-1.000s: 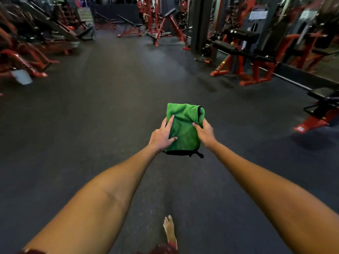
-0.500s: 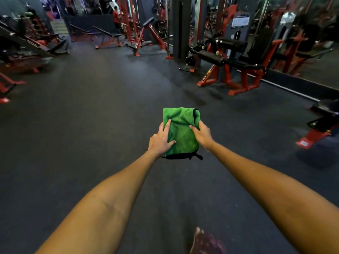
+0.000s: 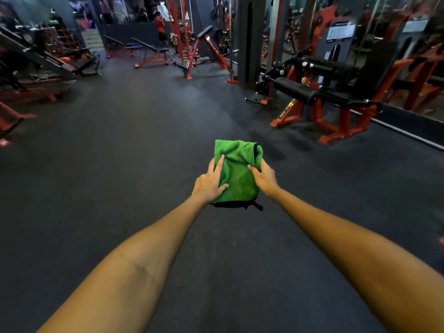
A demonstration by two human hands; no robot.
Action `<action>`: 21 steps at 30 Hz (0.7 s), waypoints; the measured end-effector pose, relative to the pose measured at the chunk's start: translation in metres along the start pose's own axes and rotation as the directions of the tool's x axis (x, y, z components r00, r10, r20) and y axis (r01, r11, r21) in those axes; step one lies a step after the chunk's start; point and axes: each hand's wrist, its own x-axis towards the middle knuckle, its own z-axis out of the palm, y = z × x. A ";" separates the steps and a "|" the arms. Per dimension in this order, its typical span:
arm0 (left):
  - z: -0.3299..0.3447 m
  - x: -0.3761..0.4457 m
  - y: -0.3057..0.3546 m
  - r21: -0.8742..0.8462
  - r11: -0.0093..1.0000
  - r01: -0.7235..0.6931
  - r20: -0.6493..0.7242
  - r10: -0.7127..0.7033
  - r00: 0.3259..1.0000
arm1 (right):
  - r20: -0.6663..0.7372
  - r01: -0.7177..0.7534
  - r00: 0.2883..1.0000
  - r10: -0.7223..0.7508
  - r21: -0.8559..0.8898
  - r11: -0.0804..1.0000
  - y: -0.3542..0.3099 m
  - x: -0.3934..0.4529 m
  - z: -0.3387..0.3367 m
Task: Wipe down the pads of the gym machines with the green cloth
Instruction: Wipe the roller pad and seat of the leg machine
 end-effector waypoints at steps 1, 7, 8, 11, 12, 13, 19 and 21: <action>0.003 0.019 -0.009 0.004 1.000 0.002 0.010 -0.002 1.000 | 0.023 0.010 1.000 -0.010 0.005 1.000 0.004 0.020 0.006; 0.036 0.169 -0.055 -0.005 0.999 0.032 0.019 -0.032 0.999 | 0.067 0.030 0.997 -0.031 0.020 0.999 0.033 0.176 0.039; 0.042 0.195 -0.059 -0.011 0.999 0.031 0.014 -0.031 0.999 | 0.060 0.033 0.998 -0.034 0.015 0.999 0.036 0.200 0.042; 0.048 0.295 -0.066 -0.030 0.999 -0.009 0.021 0.010 1.000 | 0.029 0.026 0.999 -0.026 -0.002 1.000 0.044 0.290 0.034; 0.046 0.337 -0.065 -0.033 0.999 -0.042 0.016 0.042 0.999 | 0.012 0.029 1.000 -0.029 -0.012 0.999 0.045 0.327 0.028; 0.045 0.368 -0.064 -0.043 0.997 -0.061 0.014 0.061 0.998 | -0.007 0.026 1.000 -0.027 -0.021 0.999 0.046 0.356 0.022; 0.053 0.542 -0.054 -0.009 0.988 -0.157 0.024 0.157 0.987 | -0.139 -0.022 0.990 0.024 0.015 1.000 0.068 0.513 -0.001; 0.063 0.584 -0.057 0.010 0.985 -0.170 0.047 0.169 0.984 | -0.141 -0.032 0.989 0.033 0.010 0.999 0.083 0.551 -0.001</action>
